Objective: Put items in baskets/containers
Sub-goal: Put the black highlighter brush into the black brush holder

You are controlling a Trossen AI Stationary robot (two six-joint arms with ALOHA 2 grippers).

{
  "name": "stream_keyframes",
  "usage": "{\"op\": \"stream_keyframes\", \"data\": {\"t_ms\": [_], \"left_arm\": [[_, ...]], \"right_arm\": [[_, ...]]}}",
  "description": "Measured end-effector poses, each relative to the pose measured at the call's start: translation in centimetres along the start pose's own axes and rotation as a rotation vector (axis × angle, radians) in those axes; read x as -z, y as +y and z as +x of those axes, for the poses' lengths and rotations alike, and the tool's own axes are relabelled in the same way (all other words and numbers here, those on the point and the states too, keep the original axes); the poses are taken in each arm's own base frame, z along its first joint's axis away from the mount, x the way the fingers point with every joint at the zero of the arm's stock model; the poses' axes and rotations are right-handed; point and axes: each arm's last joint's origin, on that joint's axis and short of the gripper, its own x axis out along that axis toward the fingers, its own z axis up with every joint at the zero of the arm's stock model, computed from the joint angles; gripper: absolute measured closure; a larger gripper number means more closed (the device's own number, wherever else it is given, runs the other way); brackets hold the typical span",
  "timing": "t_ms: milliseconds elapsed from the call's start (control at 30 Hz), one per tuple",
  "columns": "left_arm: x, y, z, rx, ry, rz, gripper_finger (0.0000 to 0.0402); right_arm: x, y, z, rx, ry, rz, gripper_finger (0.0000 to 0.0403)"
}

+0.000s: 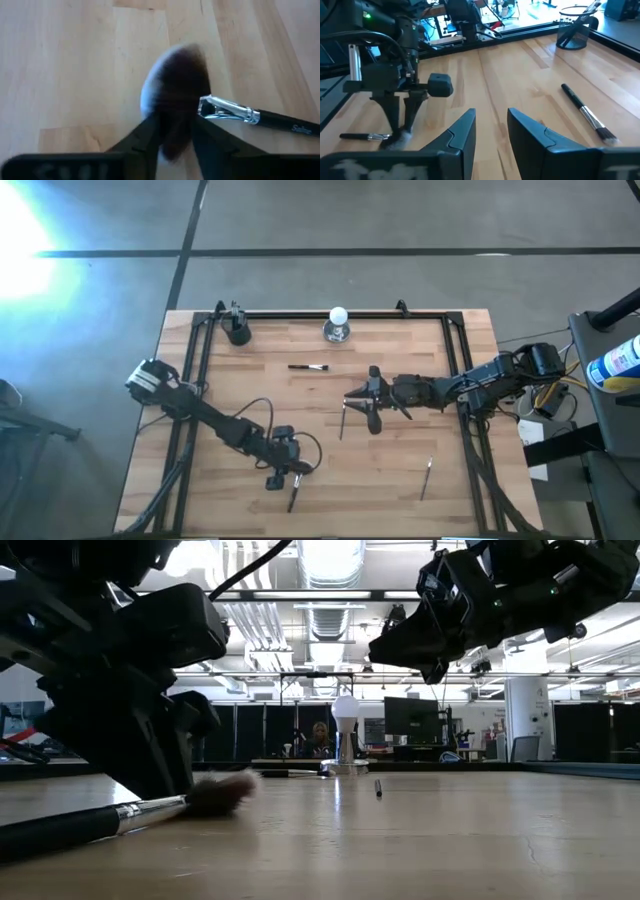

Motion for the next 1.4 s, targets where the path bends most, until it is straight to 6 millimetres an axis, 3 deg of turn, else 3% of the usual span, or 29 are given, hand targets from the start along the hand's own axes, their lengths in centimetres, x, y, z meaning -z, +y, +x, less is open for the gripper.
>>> {"op": "stream_keyframes", "data": {"t_ms": [133,233,733,933,1100,1233,1400], "left_arm": [[0.1,0.2,-0.2,-0.043,0.0,0.016,0.0378],[-0.2,0.2,-0.9,-0.089,-0.026,0.02,0.0395],[-2.3,0.1,-6.0,-0.13,-0.183,-0.003,0.0401],[-3.3,0.6,-8.7,-0.322,-0.34,-0.044,0.0401],[-4.1,1.6,-10.3,-0.476,-0.453,-0.097,0.0401],[-4.9,2.6,-10.7,-0.532,-0.516,-0.127,0.0401],[-6.0,3.6,-11.1,-0.553,-0.59,-0.147,0.0401]], "right_arm": [[0.0,0.0,0.0,0.0,0.0,0.0,0.0297],[0.0,0.0,0.0,0.0,0.0,0.0,0.0296],[0.0,0.0,0.0,0.0,0.002,0.0,0.0303],[0.1,0.4,0.0,-0.014,0.007,0.077,0.0304],[0.8,1.8,0.1,-0.035,0.008,0.123,0.0276],[1.0,3.1,1.5,-0.058,0.005,0.139,0.0247],[0.8,3.9,4.6,-0.027,0.007,0.147,0.0219]]}}
